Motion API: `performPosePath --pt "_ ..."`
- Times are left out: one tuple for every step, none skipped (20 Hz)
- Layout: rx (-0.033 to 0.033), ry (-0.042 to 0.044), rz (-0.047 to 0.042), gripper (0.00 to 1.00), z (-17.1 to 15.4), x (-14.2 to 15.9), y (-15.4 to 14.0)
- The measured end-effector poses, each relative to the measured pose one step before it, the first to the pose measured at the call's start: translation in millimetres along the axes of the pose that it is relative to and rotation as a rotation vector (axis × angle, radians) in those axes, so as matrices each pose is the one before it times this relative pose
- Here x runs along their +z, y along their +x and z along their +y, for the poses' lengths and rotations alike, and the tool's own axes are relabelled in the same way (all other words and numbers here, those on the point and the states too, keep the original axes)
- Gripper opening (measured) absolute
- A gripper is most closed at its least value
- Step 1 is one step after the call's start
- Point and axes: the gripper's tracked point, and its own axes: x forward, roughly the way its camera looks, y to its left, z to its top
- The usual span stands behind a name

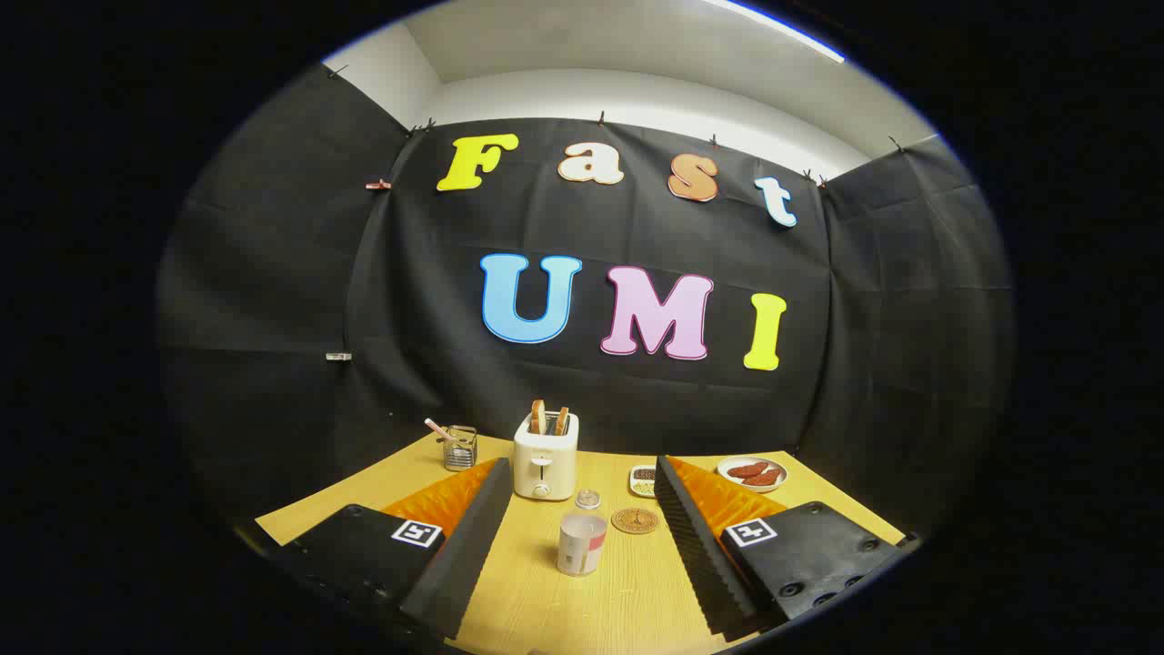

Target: Take the bottle from table, then pour the juice into the cup, finally place the bottle on the coaster

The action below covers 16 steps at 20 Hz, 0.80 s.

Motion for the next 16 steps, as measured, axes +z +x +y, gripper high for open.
performPosePath --pt "-0.00107 0.00787 -0.00371 0.97 -1.13 1.47 -0.61" --pt "-0.00152 0.00794 -0.00349 0.97 -1.19 2.54 0.46" --pt "-0.00206 0.00705 -0.00358 0.97 -2.23 2.39 0.54" --pt "-0.00267 0.00652 -0.00301 0.97 -1.36 2.43 -0.68" --pt "-0.00171 0.00681 -0.00072 0.97 -1.4 1.24 0.09" --pt "-0.00197 0.00697 -0.00121 0.97 -1.66 1.62 0.51" --pt "-0.00133 0.00672 -0.00279 0.97 -0.77 1.53 -0.19" --pt "-0.00066 0.00696 -0.00198 0.97 -0.49 0.18 0.35" --pt "-0.00182 0.00608 -0.00237 0.97 -1.79 0.68 1.42" --pt "-0.00096 0.00521 0.00028 0.97 -1.01 -1.26 1.02" --pt "-0.00035 0.00109 0.00203 0.97 -0.65 -1.64 -0.03" --pt "0.00006 -0.00253 0.00481 0.97 -0.87 -2.78 -0.45" --pt "0.00038 -0.0045 0.00707 0.97 -0.61 -2.26 -0.81" --pt "0.00124 -0.0048 0.00547 0.97 0.42 -2.93 -0.27" --pt "0.00059 -0.00414 0.00504 0.97 0.54 -2.67 -0.64" --pt "-0.00051 -0.00231 0.00457 0.97 0.47 -3.16 -0.3"
